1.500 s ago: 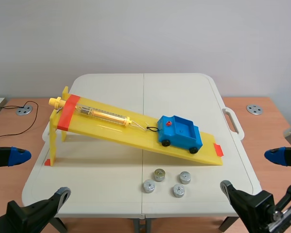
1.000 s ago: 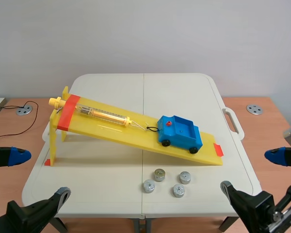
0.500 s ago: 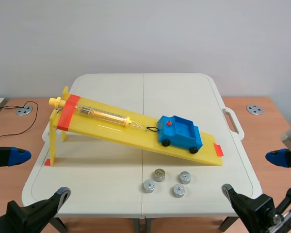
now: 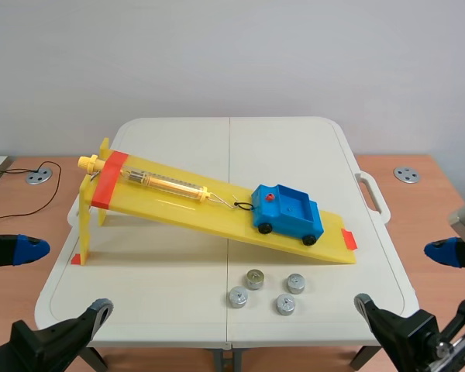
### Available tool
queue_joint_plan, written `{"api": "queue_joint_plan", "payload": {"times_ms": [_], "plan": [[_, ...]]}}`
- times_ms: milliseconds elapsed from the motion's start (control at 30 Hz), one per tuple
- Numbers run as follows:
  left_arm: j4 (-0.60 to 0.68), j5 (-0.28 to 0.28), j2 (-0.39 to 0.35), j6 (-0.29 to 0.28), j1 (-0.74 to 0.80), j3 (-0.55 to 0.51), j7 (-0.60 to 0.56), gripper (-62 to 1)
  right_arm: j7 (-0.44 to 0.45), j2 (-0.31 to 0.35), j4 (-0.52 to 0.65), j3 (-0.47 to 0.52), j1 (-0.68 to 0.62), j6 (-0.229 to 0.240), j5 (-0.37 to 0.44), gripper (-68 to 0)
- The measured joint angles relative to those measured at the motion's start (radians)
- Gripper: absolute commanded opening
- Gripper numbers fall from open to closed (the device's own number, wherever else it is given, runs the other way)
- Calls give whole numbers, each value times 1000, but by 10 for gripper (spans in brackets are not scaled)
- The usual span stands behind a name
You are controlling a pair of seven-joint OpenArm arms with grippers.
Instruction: Place the four metal weights on the blue cart on the ramp.
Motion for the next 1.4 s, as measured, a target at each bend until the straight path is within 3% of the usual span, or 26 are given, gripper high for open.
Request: {"api": "queue_joint_plan", "payload": {"times_ms": [300,600,800,1167,1300,1400], "plan": [[0,0,3,0,0,0,3,14,-31,0,0,0,0,0,0,-15],[0,0,34,0,-1,0,64,12,-129,-22,0,0,42,1,0,-15],[0,0,34,0,-1,0,83,-240,-155,-23,0,-43,96,0,-2,-30],[0,0,66,0,-36,0,170,-550,-188,-111,-4,-205,187,0,-110,-162],[-1,0,88,0,-54,0,196,-580,-189,-146,-48,-264,237,0,-126,-245],[-2,0,96,0,-61,0,211,-580,-192,-179,-104,-299,276,0,-128,-267]]}}
